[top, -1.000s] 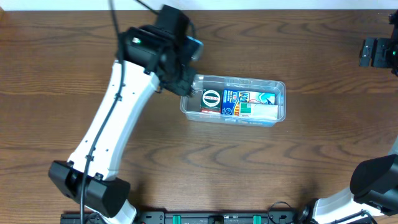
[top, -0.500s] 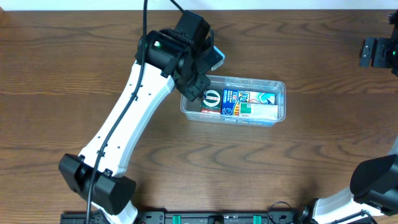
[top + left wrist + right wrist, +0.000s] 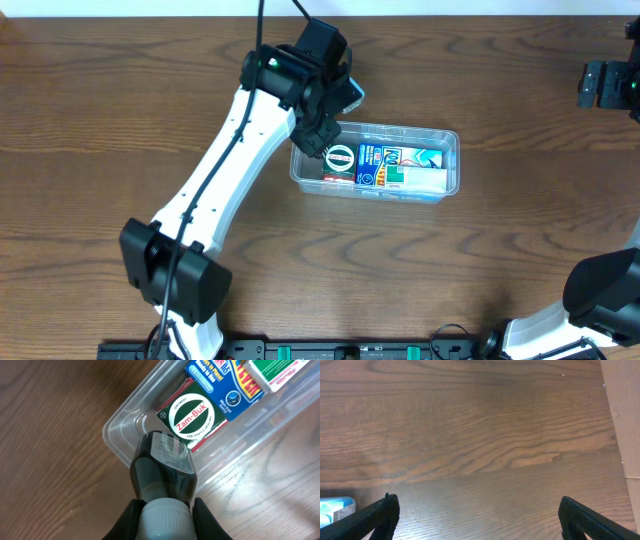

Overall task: Pack container
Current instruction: 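Carry the bottle over the container's left end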

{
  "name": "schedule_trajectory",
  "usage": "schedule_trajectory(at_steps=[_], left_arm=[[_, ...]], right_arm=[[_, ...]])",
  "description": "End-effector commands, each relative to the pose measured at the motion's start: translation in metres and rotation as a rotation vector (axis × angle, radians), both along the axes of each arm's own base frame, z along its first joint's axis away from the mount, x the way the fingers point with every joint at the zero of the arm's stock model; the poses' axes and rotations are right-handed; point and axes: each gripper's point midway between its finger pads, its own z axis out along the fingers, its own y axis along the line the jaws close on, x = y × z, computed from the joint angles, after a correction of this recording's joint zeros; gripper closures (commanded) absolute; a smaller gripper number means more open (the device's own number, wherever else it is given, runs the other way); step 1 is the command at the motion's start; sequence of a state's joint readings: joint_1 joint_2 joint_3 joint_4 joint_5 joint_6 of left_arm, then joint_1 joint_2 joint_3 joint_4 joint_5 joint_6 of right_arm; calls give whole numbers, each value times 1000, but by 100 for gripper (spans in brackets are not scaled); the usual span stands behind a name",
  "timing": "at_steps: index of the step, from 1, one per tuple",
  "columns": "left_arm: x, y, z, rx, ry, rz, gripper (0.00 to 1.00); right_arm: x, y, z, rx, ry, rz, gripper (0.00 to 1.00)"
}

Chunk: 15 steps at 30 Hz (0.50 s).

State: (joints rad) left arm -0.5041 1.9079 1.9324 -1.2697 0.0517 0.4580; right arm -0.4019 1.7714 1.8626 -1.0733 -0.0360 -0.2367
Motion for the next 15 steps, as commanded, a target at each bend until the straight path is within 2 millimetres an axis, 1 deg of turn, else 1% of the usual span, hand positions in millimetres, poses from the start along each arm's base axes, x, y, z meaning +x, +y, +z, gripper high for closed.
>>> schedule_trajectory(at_steps=[1, 7, 15], left_arm=[[5, 3, -11, 42, 5, -70, 91], [11, 9, -24, 61, 31, -66, 90], [23, 29, -28, 60, 37, -9, 90]], right_arm=[[-1, -1, 1, 8, -4, -16, 1], [-1, -1, 1, 8, -4, -16, 1], [-1, -1, 1, 8, -4, -16, 1]])
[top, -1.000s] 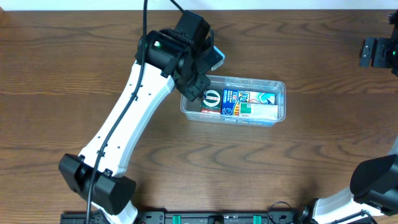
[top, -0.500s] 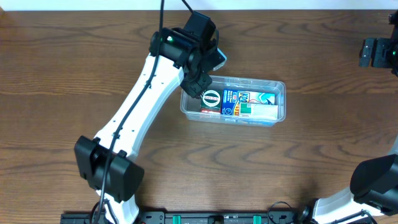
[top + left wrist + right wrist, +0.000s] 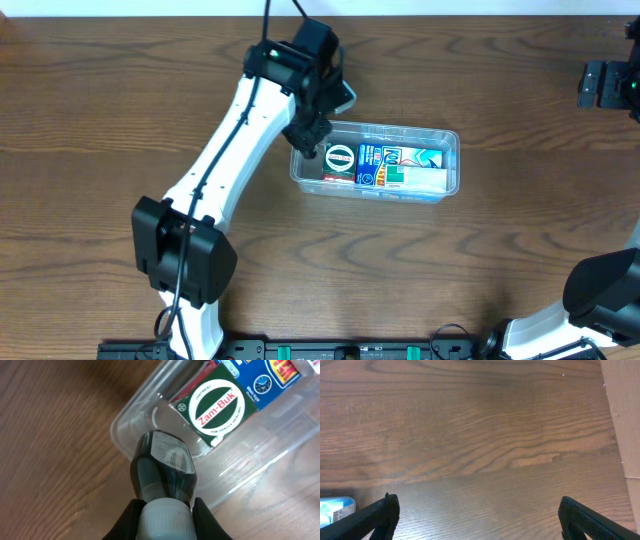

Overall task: Pack container
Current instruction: 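Carry the bottle over the container's left end, then lower the bottle into the container's left end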

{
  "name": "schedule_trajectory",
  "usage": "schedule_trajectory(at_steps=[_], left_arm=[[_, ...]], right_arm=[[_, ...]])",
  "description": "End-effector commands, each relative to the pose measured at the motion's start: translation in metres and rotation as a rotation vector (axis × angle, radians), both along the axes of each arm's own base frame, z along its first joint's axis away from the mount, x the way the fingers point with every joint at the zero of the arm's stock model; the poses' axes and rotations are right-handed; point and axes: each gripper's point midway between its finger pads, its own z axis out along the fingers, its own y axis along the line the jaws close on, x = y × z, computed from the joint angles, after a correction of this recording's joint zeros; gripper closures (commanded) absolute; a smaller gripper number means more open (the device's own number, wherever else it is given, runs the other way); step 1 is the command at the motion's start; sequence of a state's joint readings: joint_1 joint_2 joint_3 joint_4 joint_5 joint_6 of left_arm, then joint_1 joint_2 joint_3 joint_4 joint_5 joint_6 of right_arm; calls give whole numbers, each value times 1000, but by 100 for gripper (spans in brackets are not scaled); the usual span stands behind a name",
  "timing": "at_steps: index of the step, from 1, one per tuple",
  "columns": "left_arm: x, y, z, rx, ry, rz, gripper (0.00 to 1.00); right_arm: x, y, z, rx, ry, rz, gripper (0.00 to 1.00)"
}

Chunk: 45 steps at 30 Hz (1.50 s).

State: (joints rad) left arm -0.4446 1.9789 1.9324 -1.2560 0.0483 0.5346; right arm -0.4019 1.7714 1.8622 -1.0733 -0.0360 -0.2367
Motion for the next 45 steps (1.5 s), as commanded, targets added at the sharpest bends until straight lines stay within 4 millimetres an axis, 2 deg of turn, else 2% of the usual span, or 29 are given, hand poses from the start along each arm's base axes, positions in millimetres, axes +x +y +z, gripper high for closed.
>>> schedule_trajectory(at_steps=[1, 10, 16, 22, 32, 37, 45], left_arm=[[6, 11, -1, 14, -6, 8, 91], [8, 12, -1, 21, -15, -48, 90], [1, 15, -13, 46, 14, -121, 91], [1, 15, -27, 49, 21, -121, 90], [-3, 8, -35, 8, 43, -129, 90], [-11, 6, -46, -9, 79, -133, 75], [-15, 7, -60, -3, 96, -133, 75]], right_arm=[[-1, -1, 1, 8, -5, -16, 1], [-1, -1, 1, 8, -5, -16, 1], [-1, -1, 1, 8, -5, -16, 1], [-1, -1, 1, 8, -4, -16, 1], [-1, -1, 1, 8, -5, -17, 1], [-1, -1, 1, 8, -4, -16, 1], [-1, -1, 1, 8, -5, -16, 1]])
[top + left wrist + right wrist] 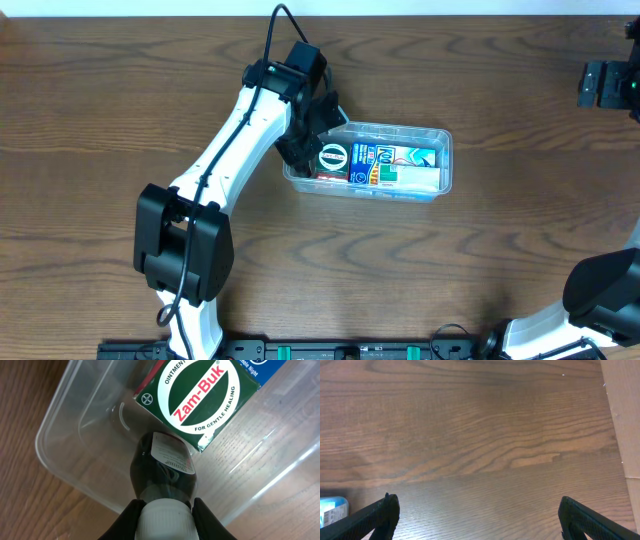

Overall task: Pack container
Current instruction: 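Lower the bottle into the container's left end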

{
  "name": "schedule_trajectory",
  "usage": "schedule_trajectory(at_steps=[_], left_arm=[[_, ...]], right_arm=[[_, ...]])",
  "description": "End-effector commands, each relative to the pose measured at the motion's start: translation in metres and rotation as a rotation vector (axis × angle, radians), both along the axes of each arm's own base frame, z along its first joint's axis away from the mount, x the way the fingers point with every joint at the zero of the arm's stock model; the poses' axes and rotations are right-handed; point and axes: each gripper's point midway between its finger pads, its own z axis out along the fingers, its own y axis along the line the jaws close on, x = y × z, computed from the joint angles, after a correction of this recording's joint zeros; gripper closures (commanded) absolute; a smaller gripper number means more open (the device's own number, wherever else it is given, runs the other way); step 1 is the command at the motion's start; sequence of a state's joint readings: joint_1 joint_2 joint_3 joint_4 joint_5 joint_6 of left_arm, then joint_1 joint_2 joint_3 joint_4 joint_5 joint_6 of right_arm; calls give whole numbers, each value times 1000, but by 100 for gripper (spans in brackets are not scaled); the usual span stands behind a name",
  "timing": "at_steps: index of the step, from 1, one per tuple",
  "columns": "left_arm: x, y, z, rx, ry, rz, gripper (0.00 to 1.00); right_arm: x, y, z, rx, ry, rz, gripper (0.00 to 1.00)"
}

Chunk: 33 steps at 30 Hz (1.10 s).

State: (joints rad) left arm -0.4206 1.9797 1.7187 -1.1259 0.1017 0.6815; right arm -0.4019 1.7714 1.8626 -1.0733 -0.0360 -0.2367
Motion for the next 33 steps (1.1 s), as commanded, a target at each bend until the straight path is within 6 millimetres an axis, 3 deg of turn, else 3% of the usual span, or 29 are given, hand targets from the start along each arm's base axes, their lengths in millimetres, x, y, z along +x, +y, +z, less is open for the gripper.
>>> schedule_trajectory(at_steps=[1, 5, 8, 15, 20, 26, 29, 33], left_arm=[[-1, 0, -4, -7, 10, -3, 75], [-1, 0, -4, -7, 10, -3, 73], [-2, 0, -4, -11, 13, -3, 55], [-3, -3, -4, -24, 19, 4, 45], [-4, -6, -3, -44, 31, 40, 33], [-5, -5, -3, -42, 38, 72, 30], [-3, -5, 0, -47, 34, 170, 5], [3, -7, 7, -68, 30, 349, 2]], right_arm=[[-1, -1, 1, 8, -4, -16, 1], [-1, -1, 1, 9, -4, -17, 1], [-1, -1, 1, 8, -4, -16, 1], [-1, -1, 1, 8, -4, -16, 1], [-1, -1, 1, 8, -4, -17, 1], [-1, -1, 1, 8, -4, -16, 1], [-1, -1, 1, 8, -4, -16, 1], [-1, -1, 1, 8, -4, -16, 1]])
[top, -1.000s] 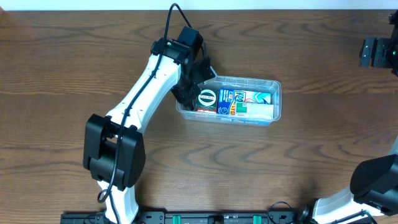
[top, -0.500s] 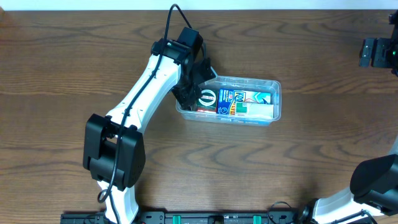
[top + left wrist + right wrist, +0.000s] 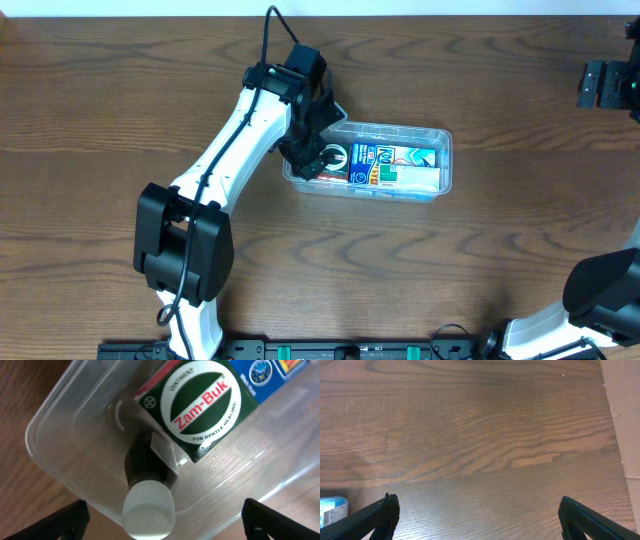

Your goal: Pack container

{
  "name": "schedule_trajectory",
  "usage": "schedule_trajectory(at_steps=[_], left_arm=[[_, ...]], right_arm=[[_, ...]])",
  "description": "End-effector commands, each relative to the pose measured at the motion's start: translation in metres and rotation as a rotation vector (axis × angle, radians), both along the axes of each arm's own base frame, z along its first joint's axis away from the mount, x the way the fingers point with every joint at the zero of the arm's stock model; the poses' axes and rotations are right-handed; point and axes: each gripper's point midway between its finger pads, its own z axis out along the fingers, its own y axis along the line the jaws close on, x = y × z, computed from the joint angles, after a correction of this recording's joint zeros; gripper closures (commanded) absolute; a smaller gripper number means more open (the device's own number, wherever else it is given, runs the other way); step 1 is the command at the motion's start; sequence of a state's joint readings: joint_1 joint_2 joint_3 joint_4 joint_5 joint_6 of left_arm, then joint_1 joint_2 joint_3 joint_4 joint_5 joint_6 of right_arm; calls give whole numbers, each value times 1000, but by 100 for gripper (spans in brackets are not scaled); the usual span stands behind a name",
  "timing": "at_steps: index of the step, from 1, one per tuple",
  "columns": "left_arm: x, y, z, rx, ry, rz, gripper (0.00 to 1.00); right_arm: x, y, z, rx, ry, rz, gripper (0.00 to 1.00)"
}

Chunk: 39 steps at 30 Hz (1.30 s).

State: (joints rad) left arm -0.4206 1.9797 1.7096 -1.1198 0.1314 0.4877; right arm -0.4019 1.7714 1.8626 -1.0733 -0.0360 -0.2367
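Observation:
The clear plastic container [image 3: 445, 170] sits mid-table; in the left wrist view its rim [image 3: 37, 430] shows close up. Inside at its left end stands a dark bottle with a white cap [image 3: 148, 506], leaning against the green Zam-Buk box [image 3: 200, 407]. Blue boxes [image 3: 395, 165] fill the middle of the container. My left gripper [image 3: 162, 520] is open above the bottle, its fingers [image 3: 65, 520] wide apart and clear of the cap. The right gripper [image 3: 477, 515] is open over bare table at the far right.
The wooden table [image 3: 100, 120] surrounds the container. My left arm [image 3: 235, 135] reaches diagonally from the front left to the container's left end. A pale board edge [image 3: 625, 415] shows at the right of the right wrist view.
My left gripper has opened and let go of the bottle, which now rests in the container's left end against the Zam-Buk box. The right arm has not moved.
My left gripper held the dark bottle by its cap above the container's left corner. It then stood lower over that corner, then inside the container beside the Zam-Buk box, with the container shifted slightly. Now the bottle is released there.

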Motion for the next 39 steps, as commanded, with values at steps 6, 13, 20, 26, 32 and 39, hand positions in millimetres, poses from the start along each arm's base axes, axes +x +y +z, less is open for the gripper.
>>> schedule_trajectory(at_steps=[6, 13, 20, 26, 32, 39], left_arm=[[2, -1, 20, -39, 12, 304, 2], [-6, 11, 35, -46, 30, 448, 2], [-15, 29, 35, -15, 84, 546, 2], [-16, 40, 34, -3, 103, 576, 2], [-16, 42, 38, -11, 95, 604, 2], [-37, 49, 81, -53, 42, 620, 2]], right_arm=[[-1, -1, 1, 8, -4, -16, 1], [-1, -1, 1, 8, -4, -16, 1], [-1, -1, 1, 8, -4, -17, 1], [-1, -1, 1, 8, -4, -17, 1], [-1, -1, 1, 8, -4, -16, 1], [-1, -1, 1, 8, -4, -16, 1]])
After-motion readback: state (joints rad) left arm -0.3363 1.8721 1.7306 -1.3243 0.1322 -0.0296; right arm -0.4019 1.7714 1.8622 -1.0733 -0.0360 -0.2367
